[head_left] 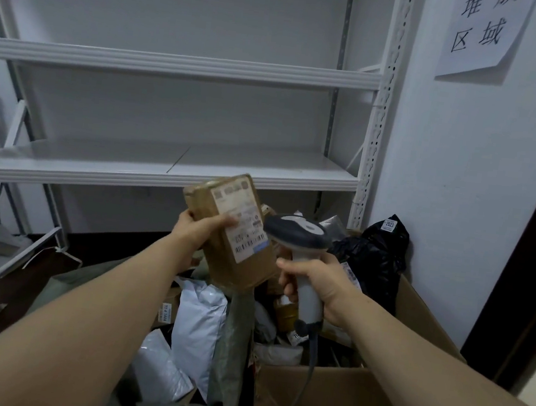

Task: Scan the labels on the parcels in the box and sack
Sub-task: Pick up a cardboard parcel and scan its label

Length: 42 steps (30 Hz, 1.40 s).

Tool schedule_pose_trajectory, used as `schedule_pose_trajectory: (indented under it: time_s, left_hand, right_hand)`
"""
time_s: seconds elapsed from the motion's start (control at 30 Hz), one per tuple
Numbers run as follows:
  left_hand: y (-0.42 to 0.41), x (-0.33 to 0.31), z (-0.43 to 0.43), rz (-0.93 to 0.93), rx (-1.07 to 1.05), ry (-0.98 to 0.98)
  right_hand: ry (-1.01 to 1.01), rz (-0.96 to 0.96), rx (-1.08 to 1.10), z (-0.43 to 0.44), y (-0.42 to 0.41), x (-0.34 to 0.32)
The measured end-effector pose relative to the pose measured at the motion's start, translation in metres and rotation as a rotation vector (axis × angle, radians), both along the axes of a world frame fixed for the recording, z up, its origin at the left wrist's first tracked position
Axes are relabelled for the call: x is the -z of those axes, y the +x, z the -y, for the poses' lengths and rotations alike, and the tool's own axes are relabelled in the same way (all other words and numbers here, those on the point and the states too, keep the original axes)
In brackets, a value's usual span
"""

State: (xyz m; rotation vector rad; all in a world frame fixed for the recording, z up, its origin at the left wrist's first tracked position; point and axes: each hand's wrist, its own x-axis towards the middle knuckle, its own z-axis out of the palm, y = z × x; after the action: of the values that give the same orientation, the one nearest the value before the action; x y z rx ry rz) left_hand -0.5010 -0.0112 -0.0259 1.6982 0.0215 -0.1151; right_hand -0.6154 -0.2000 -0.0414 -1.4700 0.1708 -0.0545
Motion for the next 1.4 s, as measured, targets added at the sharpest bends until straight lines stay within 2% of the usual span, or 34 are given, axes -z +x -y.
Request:
schedule_pose_trajectory:
  time_s: [0.1, 0.43, 0.6, 0.93, 1.1, 1.23, 1.3, 1.4]
  left_hand:
    - [-0.004, -0.002, -0.004, -0.057, -0.005, -0.105]
    - [-0.005, -0.010, -0.009, -0.068, -0.081, -0.170]
    - [-0.008, -0.009, -0.012, -0.084, -0.112, -0.224]
    - [-0.004, -0.006, -0.016, -0.102, -0.123, -0.204]
    - [0.021, 0.018, -0.030, -0.104, -0.248, -0.055]
    - [0.043, 0.044, -0.046, -0.200, -0.425, 0.347]
    - [0.042, 0.051, -0.040, -0.251, -0.437, 0.471]
    - [0.040, 0.063, -0.011, -0.256, -0.334, 0.530]
  right_hand:
    - [-0.075, -0.016, -0.032, -0.002, -0.002, 0.001]
    - [-0.276, -0.090, -0.091, -0.002, -0.012, -0.003]
    - [-0.266, -0.080, -0.102, -0.005, -0.009, -0.003]
    - [-0.218, -0.060, -0.132, -0.010, -0.010, -0.004]
    - [-0.148, -0.085, -0.112, -0.010, -0.004, 0.007]
    - [-0.092, -0.120, 0.007, 0.000, 0.003, 0.021]
    - [-0.052, -0.156, 0.062, 0.010, 0.005, 0.029]
    - [0.006, -0.236, 0.144, 0.030, 0.010, 0.046]
